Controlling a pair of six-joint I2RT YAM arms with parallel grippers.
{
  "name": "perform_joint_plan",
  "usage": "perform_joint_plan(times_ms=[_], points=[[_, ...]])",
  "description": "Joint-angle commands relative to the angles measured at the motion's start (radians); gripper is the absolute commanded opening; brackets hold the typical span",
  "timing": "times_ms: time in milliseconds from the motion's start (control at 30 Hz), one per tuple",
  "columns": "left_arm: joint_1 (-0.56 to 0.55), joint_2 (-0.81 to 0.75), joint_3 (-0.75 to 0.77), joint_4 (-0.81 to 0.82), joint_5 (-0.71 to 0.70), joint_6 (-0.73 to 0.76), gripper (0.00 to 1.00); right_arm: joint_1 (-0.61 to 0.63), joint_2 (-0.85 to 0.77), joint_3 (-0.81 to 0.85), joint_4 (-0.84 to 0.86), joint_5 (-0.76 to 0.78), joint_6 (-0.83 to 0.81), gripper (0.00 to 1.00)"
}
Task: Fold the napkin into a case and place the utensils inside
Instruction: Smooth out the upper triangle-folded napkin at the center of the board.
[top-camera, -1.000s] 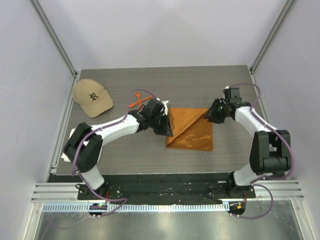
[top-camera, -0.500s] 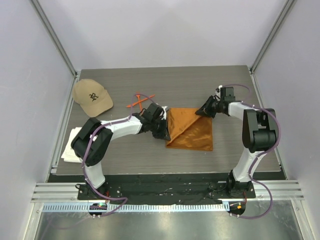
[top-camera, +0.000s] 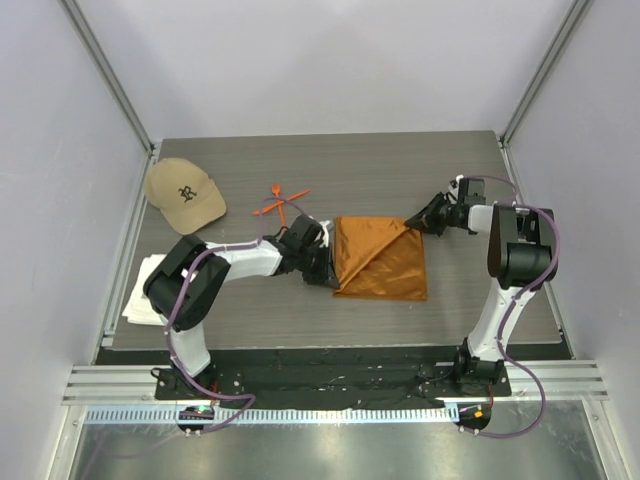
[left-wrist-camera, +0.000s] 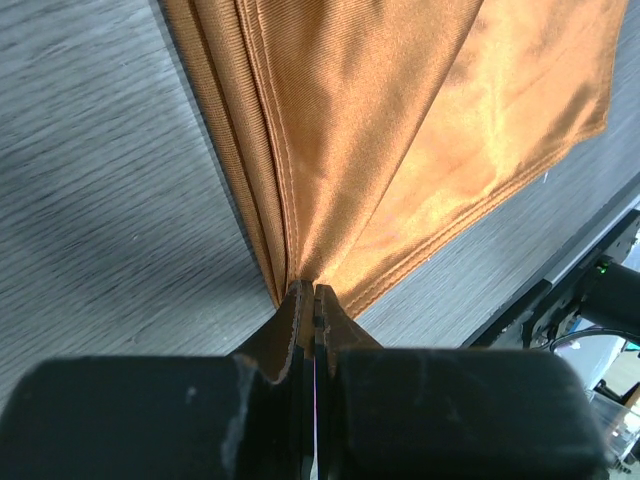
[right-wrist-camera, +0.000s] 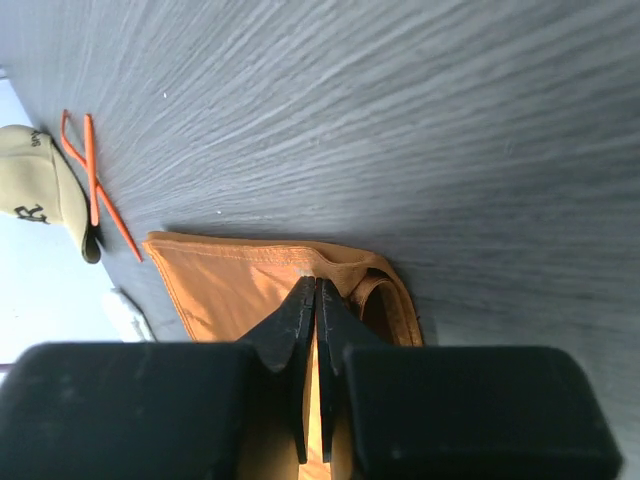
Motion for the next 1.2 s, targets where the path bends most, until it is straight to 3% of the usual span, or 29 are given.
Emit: perform_joint_plan(times_ms=[0, 300, 433, 533, 567, 600, 633, 700, 733, 933, 1100, 1167], points=[[0.002, 0.021, -0.030, 0.038, -0.004, 0.006, 0.00, -0.013, 0.054, 0.046, 0.054, 0.004, -0.035, 0.09], [-0.010, 0.046, -0.075, 0.096, 0.041, -0.030, 0.00, -0.011, 0.060, 0.129, -0.052, 0.033, -0.107, 0.12], [-0.021, -0.009, -0.070, 0.093, 0.050, -0.043, 0.01, 0.029, -0.019, 0.176, -0.204, 0.124, -0.173, 0.22], [-0.018, -0.086, -0.023, 0.027, 0.027, -0.040, 0.18, 0.088, -0.098, 0.228, -0.343, 0.282, -0.214, 0.37], [-0.012, -0.101, -0.006, 0.008, 0.006, -0.030, 0.34, 0.101, -0.130, 0.254, -0.380, 0.323, -0.222, 0.43], [-0.007, -0.132, 0.034, -0.043, -0.008, -0.024, 0.40, 0.142, -0.144, 0.267, -0.450, 0.404, -0.223, 0.46], [0.000, -0.141, 0.055, -0.066, -0.019, -0.021, 0.54, 0.159, -0.161, 0.273, -0.468, 0.423, -0.230, 0.50], [0.028, -0.154, 0.110, -0.103, -0.043, -0.010, 0.70, 0.191, -0.207, 0.265, -0.504, 0.467, -0.236, 0.63], [0.040, -0.147, 0.126, -0.109, -0.053, -0.007, 0.73, 0.197, -0.222, 0.247, -0.508, 0.465, -0.239, 0.65], [0.144, -0.011, 0.322, -0.158, -0.086, 0.048, 0.62, 0.263, -0.339, 0.183, -0.537, 0.454, -0.245, 0.71], [0.157, 0.173, 0.537, -0.226, -0.152, 0.175, 0.61, 0.332, -0.397, 0.135, -0.537, 0.406, -0.245, 0.70], [0.160, 0.237, 0.610, -0.237, -0.171, 0.221, 0.55, 0.352, -0.431, 0.097, -0.526, 0.386, -0.246, 0.71]])
